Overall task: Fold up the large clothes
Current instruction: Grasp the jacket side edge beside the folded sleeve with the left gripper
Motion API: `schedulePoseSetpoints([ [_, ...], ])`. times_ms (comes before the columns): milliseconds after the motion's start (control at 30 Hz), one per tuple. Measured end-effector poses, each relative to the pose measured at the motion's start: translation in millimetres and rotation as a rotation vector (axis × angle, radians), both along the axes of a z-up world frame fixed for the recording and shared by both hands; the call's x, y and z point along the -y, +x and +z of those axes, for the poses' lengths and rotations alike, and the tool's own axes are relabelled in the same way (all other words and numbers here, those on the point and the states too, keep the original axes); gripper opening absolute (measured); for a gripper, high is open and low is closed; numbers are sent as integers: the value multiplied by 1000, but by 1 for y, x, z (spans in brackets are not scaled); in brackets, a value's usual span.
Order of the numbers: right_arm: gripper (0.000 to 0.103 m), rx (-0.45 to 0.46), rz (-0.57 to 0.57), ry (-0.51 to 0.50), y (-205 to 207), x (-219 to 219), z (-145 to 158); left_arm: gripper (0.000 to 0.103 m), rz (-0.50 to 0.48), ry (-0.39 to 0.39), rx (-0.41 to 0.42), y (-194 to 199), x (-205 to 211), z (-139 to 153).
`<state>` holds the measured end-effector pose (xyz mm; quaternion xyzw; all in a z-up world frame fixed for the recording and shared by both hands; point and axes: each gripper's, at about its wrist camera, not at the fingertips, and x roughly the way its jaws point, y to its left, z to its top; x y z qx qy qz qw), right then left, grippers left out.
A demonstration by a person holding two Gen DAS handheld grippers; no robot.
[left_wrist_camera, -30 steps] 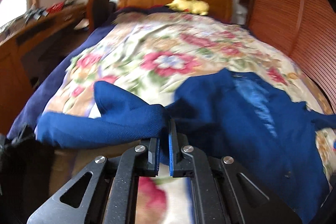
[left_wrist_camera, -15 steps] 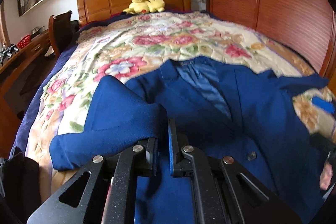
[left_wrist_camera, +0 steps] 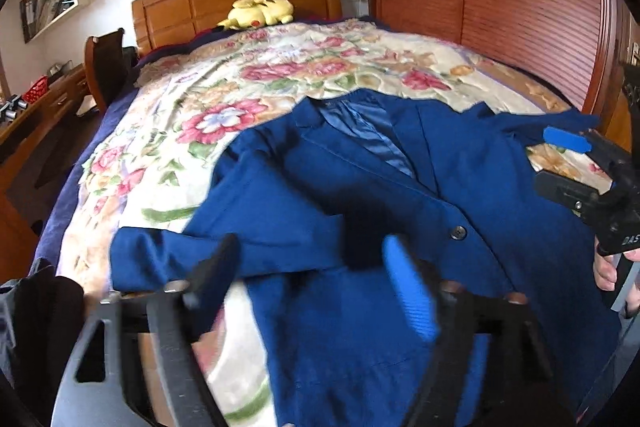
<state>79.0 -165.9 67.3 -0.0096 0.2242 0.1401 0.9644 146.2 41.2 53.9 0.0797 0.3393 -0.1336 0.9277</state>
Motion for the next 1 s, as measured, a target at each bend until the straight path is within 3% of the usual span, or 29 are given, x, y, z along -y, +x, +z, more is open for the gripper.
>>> schedulePoseSetpoints([
  [400,103,-17,31,-42,2,-9,-5,79,220,-1,-92,51,-68,-48],
  [500,103,-28,41,-55,4,-13,-8,79,270,-55,-114,66,-84,-56],
  [667,103,-43,53,-75,7,-21,-11,79,329,-213,-132,93,-104,-56],
  [1000,103,-68,96,-109,7,-30,-14,79,396,-126,-225,122,-111,-83],
])
